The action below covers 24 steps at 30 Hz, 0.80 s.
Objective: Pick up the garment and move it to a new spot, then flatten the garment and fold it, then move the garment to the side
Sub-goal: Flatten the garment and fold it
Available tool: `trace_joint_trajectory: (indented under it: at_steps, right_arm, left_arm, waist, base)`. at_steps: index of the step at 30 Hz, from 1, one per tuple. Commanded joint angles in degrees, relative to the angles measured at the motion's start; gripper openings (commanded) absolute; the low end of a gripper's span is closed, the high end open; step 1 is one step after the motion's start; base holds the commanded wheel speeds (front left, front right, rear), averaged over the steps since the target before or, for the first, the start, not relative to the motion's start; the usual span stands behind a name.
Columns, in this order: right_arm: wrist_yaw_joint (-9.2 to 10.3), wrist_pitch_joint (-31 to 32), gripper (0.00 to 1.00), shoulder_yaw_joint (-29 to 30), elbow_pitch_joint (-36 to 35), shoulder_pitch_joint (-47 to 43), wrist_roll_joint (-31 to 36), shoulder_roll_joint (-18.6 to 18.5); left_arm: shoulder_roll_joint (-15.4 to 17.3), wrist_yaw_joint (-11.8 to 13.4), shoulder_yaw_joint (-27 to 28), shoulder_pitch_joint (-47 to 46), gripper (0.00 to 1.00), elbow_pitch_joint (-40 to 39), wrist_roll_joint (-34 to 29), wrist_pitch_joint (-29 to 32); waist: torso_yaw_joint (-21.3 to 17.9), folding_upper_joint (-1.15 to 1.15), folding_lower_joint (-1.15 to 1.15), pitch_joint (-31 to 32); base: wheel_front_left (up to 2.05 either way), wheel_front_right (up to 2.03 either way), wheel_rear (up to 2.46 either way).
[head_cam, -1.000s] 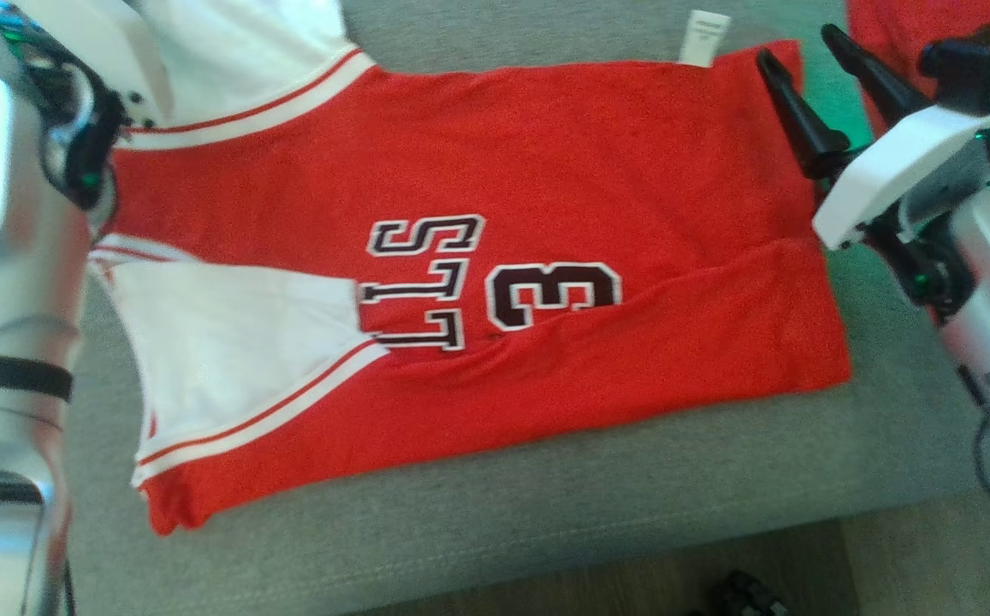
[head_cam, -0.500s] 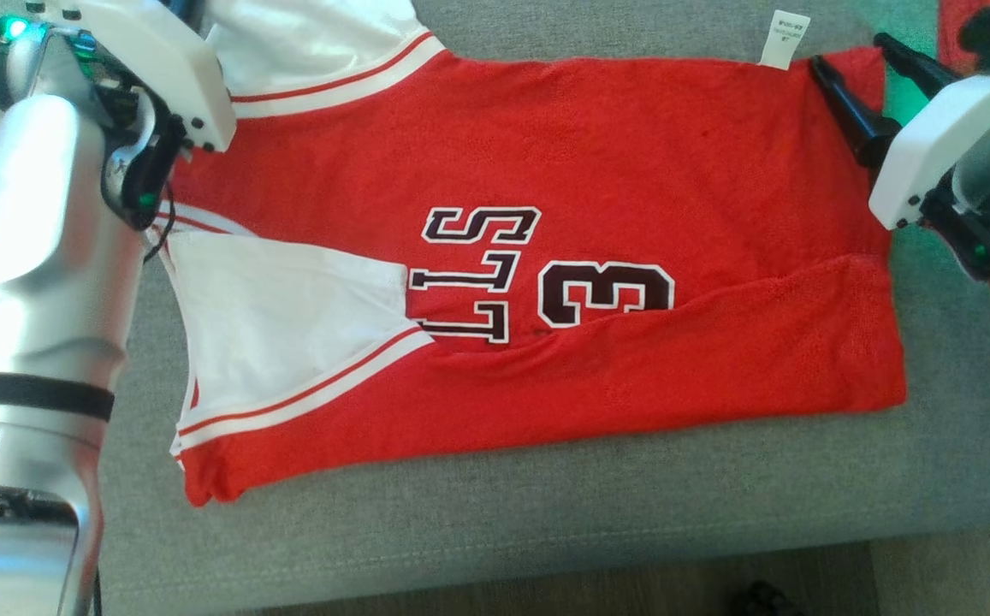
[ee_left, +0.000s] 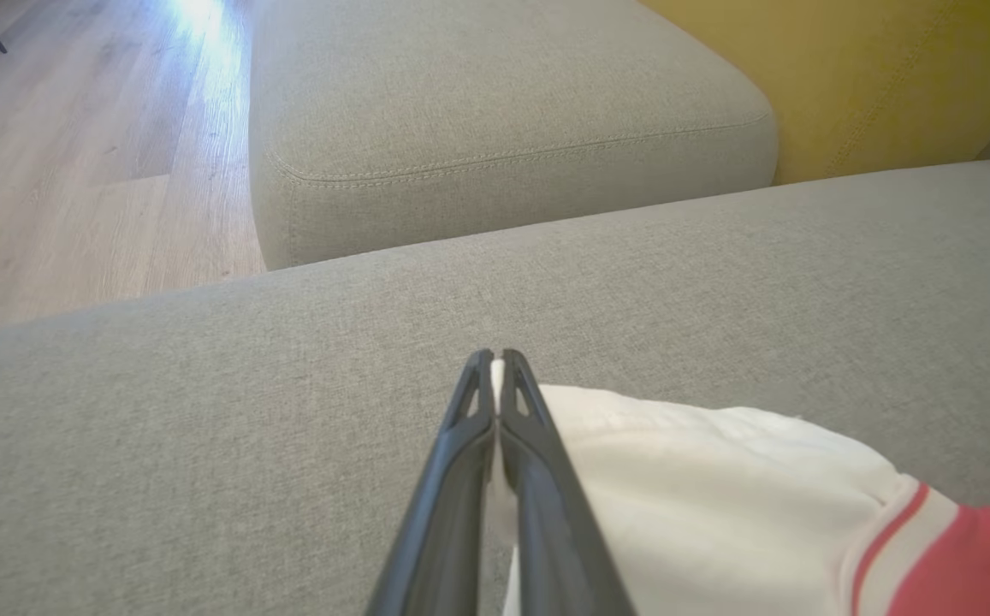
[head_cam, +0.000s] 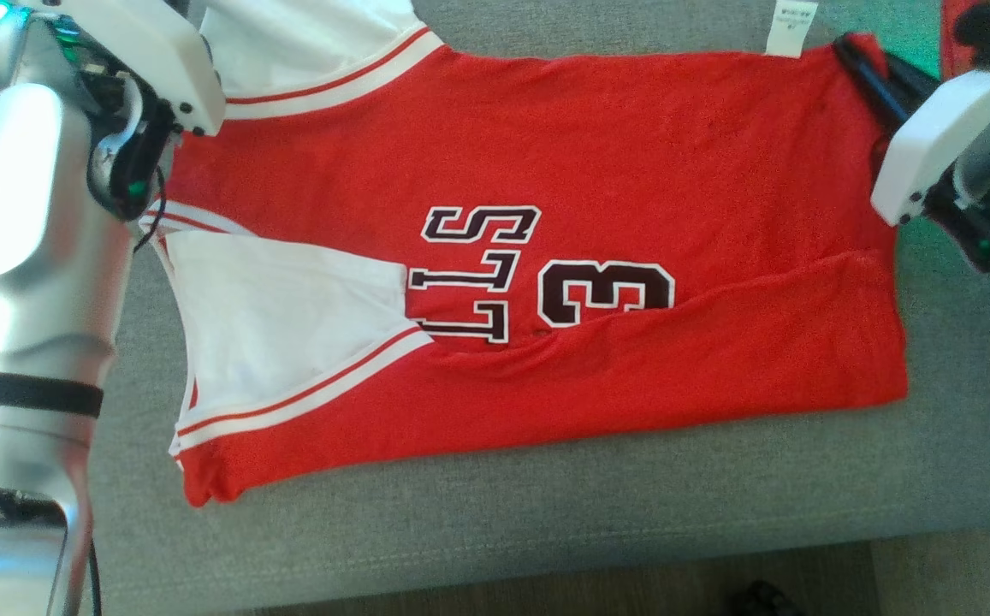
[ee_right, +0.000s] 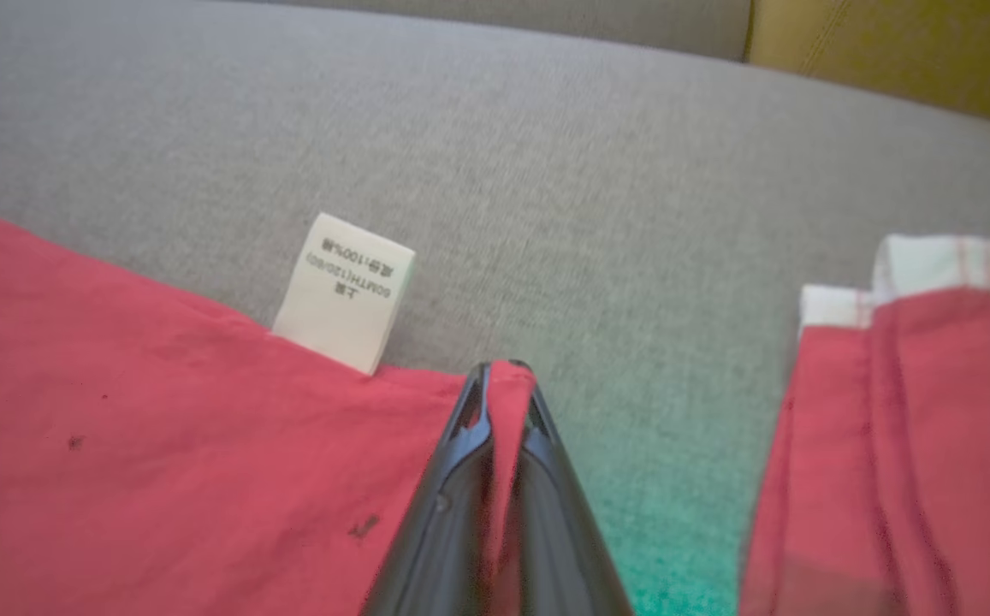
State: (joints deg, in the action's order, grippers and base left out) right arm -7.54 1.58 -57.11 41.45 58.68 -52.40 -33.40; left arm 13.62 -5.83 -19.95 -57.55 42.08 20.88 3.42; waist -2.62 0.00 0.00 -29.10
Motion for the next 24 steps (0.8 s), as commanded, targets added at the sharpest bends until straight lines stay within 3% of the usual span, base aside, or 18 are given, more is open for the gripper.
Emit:
trace_joint_trajectory:
  at_steps: [1, 14, 24]
  right_arm:
    - [0.05, -1.90, 0.00, -0.14, 0.25, 1.51, 0.43, -1.78]
    - [0.05, -12.60, 0.00, 0.00, 10.64, 9.94, 2.50, 1.69]
    - [0.05, -15.39, 0.00, -2.67, 11.81, 9.06, 1.20, 3.49]
  left_arm:
    - [3.02, 0.53, 1.74, -1.19, 0.00, -2.15, 0.40, -0.75]
    - [3.00, 3.87, 3.53, -6.75, 0.00, -0.73, 0.48, -6.72]
    - [2.16, 2.05, 1.80, -6.12, 0.00, 3.48, 0.85, -8.95]
  waist:
    - [0.06, 0.00, 0.00, 0.06]
    - [0.90, 0.00, 0.00, -0.62]
    - [1.06, 0.00, 0.00, 0.21]
  base:
    - [0.00, 0.00, 0.00]
    - [0.00, 0.00, 0.00]
    - [0.00, 0.00, 0.00]
